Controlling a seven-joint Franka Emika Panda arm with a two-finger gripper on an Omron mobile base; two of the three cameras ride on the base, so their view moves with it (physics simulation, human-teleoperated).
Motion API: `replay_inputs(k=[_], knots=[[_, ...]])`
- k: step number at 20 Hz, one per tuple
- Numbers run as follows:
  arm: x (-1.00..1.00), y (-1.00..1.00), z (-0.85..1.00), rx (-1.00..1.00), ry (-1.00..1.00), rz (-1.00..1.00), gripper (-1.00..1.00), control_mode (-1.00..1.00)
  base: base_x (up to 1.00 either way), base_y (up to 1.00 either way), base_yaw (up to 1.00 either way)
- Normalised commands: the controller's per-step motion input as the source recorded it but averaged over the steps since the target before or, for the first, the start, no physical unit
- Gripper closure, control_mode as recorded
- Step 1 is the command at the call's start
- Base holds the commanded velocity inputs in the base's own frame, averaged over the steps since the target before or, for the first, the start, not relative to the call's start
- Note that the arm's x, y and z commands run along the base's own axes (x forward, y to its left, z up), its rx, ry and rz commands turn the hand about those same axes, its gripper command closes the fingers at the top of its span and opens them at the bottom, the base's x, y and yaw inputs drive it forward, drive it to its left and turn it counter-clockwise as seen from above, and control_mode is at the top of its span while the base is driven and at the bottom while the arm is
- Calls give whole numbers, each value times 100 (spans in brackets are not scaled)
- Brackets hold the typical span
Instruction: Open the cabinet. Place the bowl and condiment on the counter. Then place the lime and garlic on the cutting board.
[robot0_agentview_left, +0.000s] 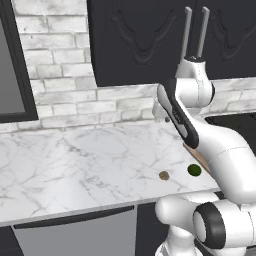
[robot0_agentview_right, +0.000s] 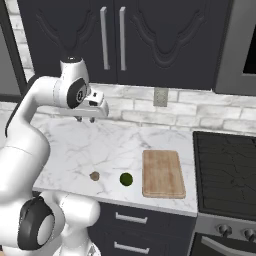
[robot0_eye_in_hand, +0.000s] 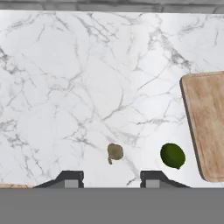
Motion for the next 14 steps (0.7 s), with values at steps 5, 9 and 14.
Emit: replay_inputs(k=[5, 9, 14], knots=[[-3, 0, 4, 2, -13, 0, -100, -100, 0, 0, 0], [-12, -1, 16, 1, -31, 0, -100, -100, 0, 0, 0], [-3, -7, 11, 0, -35, -1, -100, -100, 0, 0, 0]])
